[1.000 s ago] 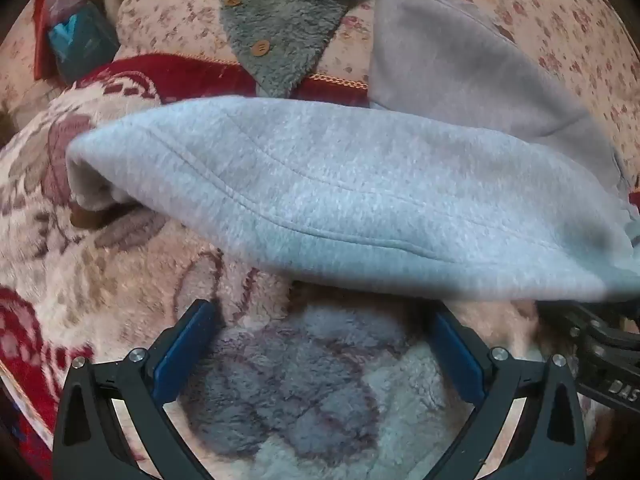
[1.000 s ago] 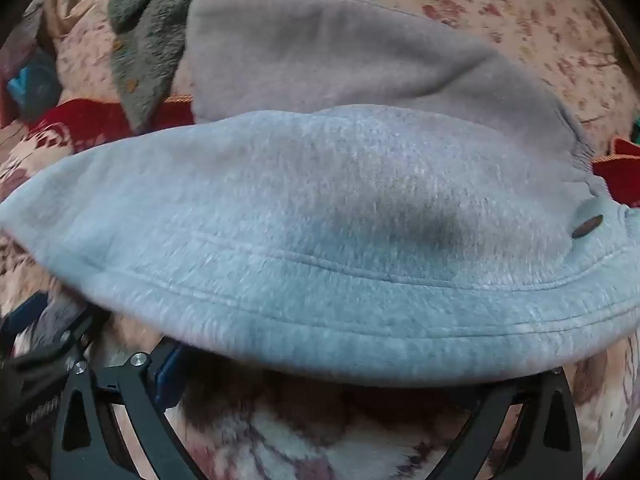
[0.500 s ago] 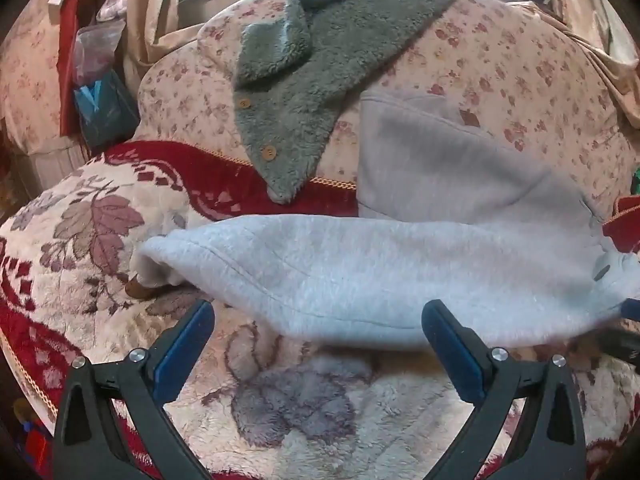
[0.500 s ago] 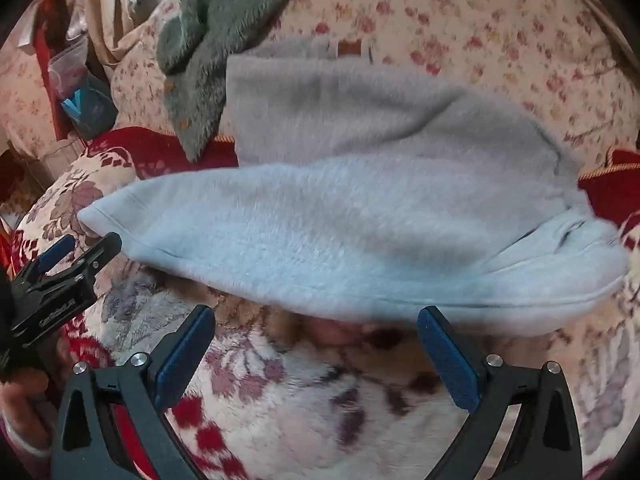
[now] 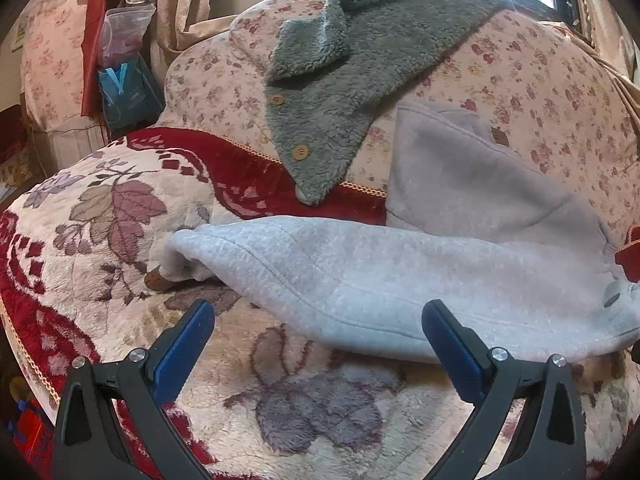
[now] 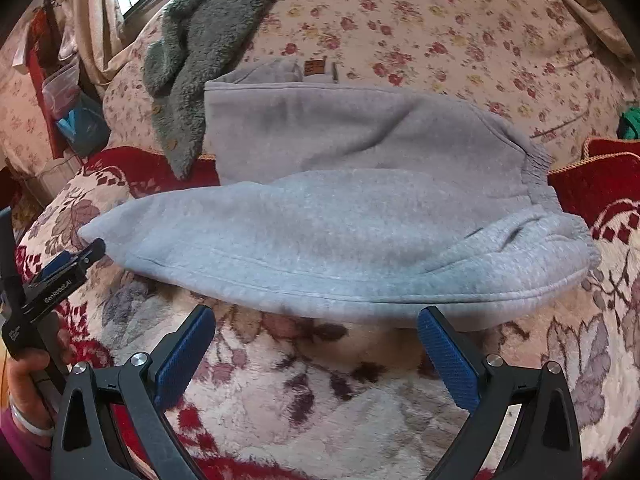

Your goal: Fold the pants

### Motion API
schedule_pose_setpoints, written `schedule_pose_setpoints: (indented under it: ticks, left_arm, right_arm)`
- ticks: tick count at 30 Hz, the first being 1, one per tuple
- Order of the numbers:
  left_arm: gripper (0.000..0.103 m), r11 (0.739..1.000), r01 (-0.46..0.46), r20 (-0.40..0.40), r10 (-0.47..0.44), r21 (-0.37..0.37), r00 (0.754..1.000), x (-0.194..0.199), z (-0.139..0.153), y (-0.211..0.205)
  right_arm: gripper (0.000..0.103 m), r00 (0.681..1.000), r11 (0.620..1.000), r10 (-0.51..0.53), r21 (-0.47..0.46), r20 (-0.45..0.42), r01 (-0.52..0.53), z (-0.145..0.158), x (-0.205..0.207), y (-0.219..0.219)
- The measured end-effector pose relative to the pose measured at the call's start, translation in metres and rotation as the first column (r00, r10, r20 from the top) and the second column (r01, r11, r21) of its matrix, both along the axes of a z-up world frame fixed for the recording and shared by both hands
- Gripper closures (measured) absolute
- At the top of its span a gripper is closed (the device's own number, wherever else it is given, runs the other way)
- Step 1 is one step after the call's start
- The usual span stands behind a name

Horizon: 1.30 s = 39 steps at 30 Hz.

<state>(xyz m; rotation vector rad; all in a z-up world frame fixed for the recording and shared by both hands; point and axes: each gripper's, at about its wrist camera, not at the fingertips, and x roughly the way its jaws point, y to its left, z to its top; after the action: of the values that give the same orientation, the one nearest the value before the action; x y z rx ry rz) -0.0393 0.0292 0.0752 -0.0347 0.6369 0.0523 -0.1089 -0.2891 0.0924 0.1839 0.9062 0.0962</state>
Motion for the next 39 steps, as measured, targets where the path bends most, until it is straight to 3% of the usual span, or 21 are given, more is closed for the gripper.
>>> schedule_pose_setpoints:
  ticks: [33,39]
  left_arm:
    - [0.000,0.998,-0.059,-0.046,0.059,0.006,0.997,0.019,-0.015,0.010]
    - [0.000,0.986,-0.143,-0.075,0.137,-0.082,0.988,0.024,-0.017,0.043]
  right_arm:
    - [0.000,0.988,0.984,-0.128,0.112,-0.090,0.138,-0.041,0.004,-0.073]
    - [0.000,0.980,0.962,-0.159,0.204,-0.120,0.181,-0.049,0.005,-0.095]
